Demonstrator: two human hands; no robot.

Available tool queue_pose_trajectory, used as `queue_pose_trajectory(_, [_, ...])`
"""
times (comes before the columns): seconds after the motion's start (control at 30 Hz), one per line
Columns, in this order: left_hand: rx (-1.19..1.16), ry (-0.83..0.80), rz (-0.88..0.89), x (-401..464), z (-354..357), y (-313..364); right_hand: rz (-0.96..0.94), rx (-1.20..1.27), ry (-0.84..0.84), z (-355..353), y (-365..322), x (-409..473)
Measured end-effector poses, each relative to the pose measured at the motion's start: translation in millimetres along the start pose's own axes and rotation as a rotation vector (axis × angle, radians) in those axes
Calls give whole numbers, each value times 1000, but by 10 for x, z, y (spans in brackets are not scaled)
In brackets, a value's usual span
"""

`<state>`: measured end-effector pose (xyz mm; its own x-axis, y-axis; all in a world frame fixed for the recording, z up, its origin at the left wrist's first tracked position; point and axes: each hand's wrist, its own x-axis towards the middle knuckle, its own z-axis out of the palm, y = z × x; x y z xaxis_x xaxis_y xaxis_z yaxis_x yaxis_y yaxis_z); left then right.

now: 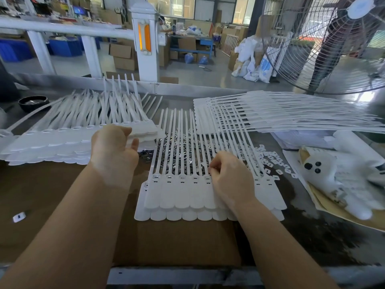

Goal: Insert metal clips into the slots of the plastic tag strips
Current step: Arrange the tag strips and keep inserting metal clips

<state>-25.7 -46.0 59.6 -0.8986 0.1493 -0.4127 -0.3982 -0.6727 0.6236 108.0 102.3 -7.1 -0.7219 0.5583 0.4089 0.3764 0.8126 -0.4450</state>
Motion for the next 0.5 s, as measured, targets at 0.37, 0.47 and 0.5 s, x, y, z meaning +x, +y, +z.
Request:
queue_pose_trajectory(0.37, [145,20,-40,21,73,84,-21,-9,13,11,17,-14])
queue_pose_trajectory(0.47, [61,29,-28,58,76,94,-21,6,12,12,16,-11])
queue_pose_trajectory(0.5, [9,32,-16,72,81,100,-20,10,9,12,14,-10])
